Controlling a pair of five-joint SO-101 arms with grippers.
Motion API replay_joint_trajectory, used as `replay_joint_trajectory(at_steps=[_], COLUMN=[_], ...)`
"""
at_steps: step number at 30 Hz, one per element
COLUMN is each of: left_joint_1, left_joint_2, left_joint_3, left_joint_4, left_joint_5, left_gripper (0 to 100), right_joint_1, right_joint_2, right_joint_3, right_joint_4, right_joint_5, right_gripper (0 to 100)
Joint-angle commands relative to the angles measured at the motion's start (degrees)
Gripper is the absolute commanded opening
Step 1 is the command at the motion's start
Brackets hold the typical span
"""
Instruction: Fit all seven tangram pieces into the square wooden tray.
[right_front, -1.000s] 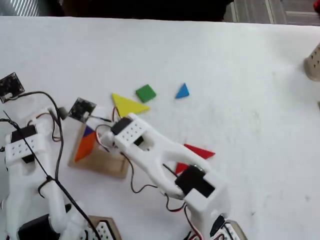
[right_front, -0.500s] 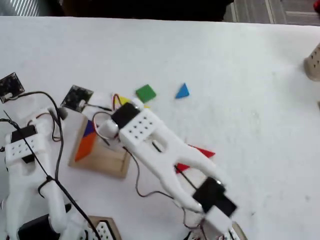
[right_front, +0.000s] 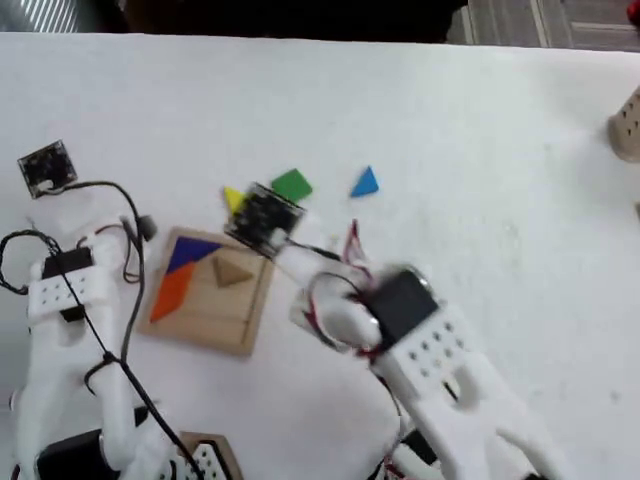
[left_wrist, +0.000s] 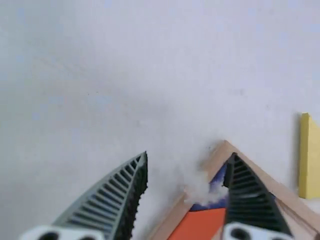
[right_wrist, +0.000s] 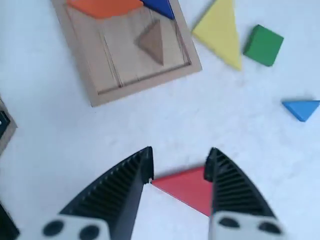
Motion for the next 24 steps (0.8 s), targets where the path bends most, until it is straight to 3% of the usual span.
replay_joint_trajectory(at_steps=[1,3,5,10,15,20,24], left_joint_1=[2.33,3.21,4.79,13.23,22.37,32.84,35.38], left_joint_2=[-2.42,-2.42,-2.51,-2.51,-2.33,-2.51,-2.07], left_joint_3=[-0.53,-0.53,-0.79,-0.79,0.18,3.34,4.66], left_joint_4=[-0.7,-0.44,1.93,7.56,11.34,11.78,12.4], left_joint_5=[0.18,-0.44,-3.69,-16.79,-21.63,-22.86,-22.68], left_gripper=[10,1,5,2,2,2,2], right_joint_1=[4.62,8.31,13.41,31.43,46.02,52.35,55.43], right_joint_2=[-15.87,-21.85,-27.21,-36.7,-38.46,-38.81,-38.9], right_joint_3=[8.18,12.22,16.97,30.68,43.6,56.0,57.32], right_joint_4=[-0.48,-1.01,-1.45,-5.41,-12.62,-19.74,-20.35], right_joint_5=[3.08,3.08,3.08,3.6,5.98,12.66,15.03], right_gripper=[1.8,2.9,4.0,1.7,1.8,1.8,1.8])
